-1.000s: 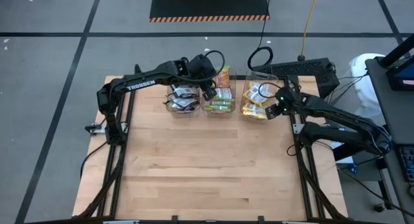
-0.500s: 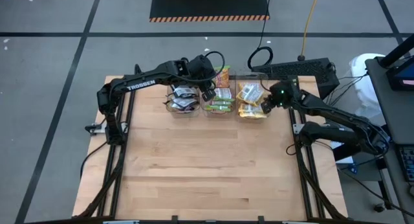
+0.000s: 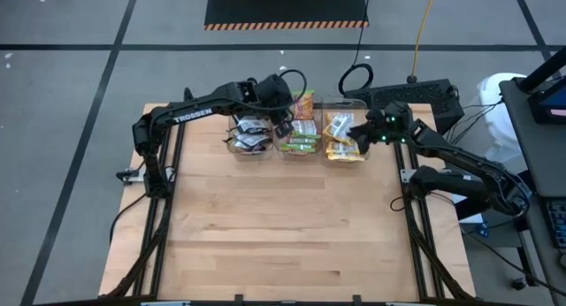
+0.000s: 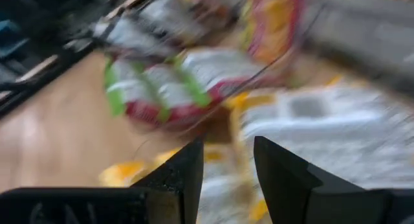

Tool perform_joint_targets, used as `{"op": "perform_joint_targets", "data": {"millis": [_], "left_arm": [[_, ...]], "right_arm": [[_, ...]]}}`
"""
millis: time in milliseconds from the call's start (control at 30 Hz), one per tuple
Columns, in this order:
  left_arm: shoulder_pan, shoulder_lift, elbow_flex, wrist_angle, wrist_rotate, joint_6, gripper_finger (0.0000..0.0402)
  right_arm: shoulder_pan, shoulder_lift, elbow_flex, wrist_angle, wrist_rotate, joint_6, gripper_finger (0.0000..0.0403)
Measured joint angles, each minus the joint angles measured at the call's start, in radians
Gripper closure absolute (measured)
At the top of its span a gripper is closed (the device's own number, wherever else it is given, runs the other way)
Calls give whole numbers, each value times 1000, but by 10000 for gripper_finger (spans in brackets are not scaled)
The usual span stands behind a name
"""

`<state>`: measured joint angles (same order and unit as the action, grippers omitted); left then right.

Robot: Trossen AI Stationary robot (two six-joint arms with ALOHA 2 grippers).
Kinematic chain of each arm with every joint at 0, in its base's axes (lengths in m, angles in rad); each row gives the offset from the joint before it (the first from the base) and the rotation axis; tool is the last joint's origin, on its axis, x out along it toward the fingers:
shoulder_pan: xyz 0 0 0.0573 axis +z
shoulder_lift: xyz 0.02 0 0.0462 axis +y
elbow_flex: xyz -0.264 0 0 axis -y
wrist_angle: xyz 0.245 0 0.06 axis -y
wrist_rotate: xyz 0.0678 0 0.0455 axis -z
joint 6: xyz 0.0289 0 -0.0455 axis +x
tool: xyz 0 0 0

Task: Sort Maruchan noodles
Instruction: Adjust the yellow noodle packs in the right transparent bin

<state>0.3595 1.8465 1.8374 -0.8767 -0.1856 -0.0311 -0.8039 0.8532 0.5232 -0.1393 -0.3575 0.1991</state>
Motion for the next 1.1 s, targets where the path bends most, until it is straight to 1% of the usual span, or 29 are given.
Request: {"op": "perform_joint_targets", "data": {"millis": [67,100,300,400,500,533,700,867,1000,1100], "left_arm": [[0,0,0,-11,0,0,327],[0,0,0,-15,0,0,327],[0,0,0,-16,0,7,327],[0,0,0,-16,0,8,327],[0,0,0,-16,0,8,327],[0,0,0,-16,0,8,327],[0,0,0,-16,0,-2,327],[0,0,0,-16,0,-4,327],[0,0,0,-16,0,-4,327],[0,0,0,-16,0,-4,327]], "right_arm": [[2,0,0,-37,-61,21,271],[5,0,0,-53,-72,20,271],[40,9,0,-119,-85,-79,271],[59,34,0,-156,-40,-130,271],[71,75,0,-158,-29,-177,271],[76,90,0,-154,-11,-191,271],[97,151,0,-152,141,-243,271],[100,190,1,-143,147,-266,271],[100,194,1,-123,146,-268,272],[100,189,1,-107,145,-276,285]]}}
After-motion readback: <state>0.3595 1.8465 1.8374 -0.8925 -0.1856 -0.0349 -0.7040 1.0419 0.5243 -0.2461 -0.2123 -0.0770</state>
